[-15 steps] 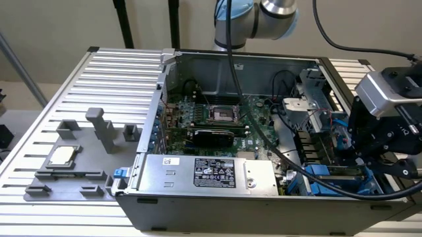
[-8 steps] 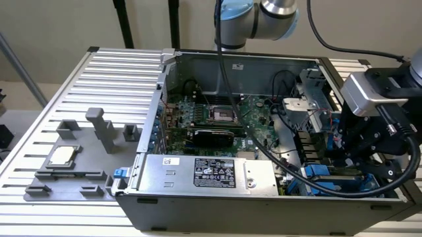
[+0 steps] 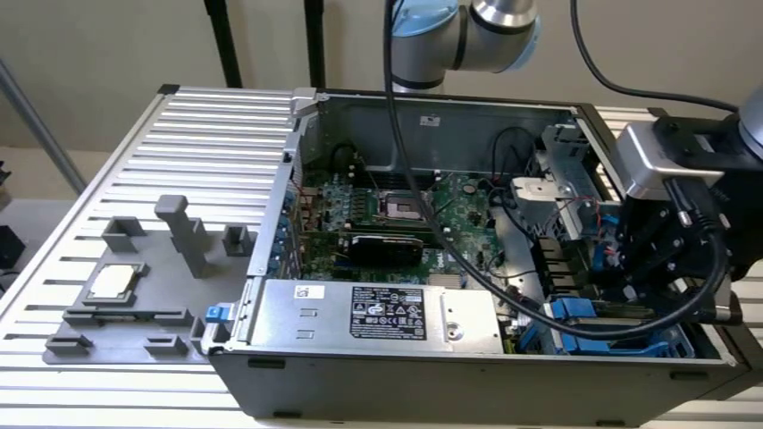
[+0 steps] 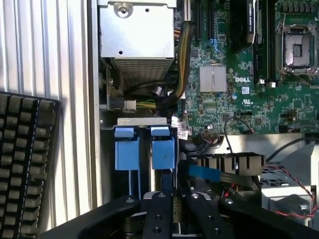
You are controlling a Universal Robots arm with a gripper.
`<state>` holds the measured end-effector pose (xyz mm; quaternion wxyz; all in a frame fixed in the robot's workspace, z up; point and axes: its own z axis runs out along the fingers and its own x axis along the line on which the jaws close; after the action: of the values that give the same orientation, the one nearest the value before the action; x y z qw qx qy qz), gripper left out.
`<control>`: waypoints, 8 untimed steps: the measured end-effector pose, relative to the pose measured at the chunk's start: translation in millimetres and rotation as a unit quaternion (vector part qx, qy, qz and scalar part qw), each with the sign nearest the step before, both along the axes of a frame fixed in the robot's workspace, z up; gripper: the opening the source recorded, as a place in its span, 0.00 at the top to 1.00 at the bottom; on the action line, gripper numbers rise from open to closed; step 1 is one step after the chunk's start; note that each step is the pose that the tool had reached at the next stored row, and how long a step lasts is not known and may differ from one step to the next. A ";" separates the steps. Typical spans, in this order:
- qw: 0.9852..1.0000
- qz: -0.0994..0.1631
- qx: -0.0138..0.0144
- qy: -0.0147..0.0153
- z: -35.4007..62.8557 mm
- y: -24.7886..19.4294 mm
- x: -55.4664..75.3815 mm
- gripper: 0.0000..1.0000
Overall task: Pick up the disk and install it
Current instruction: 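Insert the first disk wire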
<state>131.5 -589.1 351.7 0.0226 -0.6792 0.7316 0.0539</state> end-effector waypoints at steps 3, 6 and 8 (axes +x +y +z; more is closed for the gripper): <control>1.000 -0.018 -0.002 0.000 -0.8 -0.1 0.1 0.84; 1.000 -0.028 -0.007 0.000 -1.3 0.6 1.8 0.84; 0.999 -0.031 -0.010 0.000 -1.7 1.8 4.3 0.84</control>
<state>135.8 -587.3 349.9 0.0181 -0.6568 0.7525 0.0458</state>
